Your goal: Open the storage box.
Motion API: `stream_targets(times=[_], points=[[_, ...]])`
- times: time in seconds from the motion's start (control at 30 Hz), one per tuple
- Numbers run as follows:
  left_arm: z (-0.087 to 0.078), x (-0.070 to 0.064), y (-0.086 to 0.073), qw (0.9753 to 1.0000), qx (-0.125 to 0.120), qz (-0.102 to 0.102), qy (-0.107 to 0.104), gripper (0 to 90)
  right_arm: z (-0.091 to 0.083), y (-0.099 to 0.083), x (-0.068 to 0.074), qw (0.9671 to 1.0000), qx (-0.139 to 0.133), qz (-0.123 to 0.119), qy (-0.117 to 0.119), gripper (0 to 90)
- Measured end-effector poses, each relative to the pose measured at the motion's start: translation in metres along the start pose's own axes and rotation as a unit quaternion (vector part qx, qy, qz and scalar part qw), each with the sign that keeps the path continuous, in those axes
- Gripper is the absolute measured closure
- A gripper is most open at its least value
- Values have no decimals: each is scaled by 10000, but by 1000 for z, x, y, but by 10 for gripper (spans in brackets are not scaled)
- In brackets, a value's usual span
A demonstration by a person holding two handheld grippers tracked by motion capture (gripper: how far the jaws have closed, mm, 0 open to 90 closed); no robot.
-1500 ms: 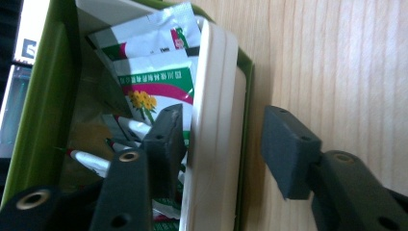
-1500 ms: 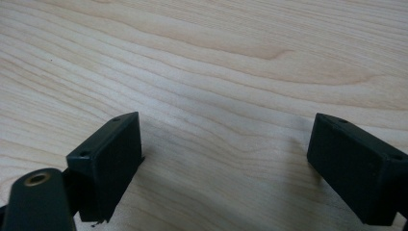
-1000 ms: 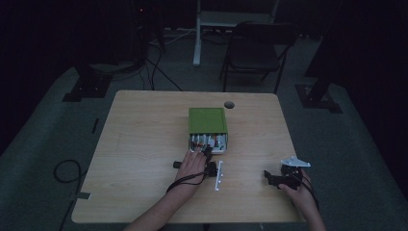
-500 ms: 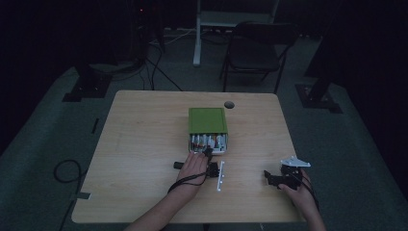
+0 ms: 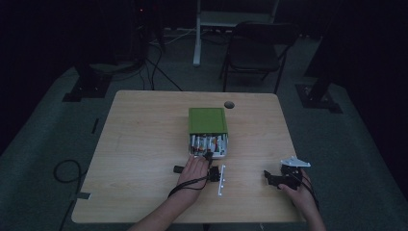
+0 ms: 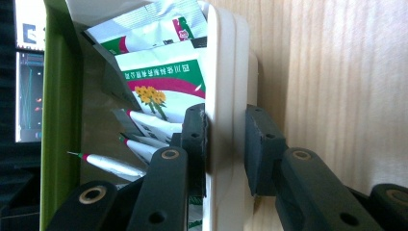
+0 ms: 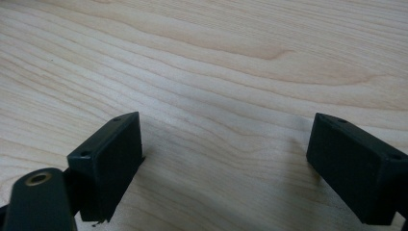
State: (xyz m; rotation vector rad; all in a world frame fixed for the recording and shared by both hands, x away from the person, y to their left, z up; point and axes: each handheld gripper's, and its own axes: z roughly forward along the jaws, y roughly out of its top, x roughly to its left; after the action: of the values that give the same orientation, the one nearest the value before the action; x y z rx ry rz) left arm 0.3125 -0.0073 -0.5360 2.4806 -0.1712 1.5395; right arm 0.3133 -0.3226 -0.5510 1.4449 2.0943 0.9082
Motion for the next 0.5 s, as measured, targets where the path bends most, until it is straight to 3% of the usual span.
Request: stream_targets(times=[0.5], points=[[-13, -8, 1, 9999, -106, 33, 0, 736, 0, 0, 0, 10000, 1, 1, 0, 119]])
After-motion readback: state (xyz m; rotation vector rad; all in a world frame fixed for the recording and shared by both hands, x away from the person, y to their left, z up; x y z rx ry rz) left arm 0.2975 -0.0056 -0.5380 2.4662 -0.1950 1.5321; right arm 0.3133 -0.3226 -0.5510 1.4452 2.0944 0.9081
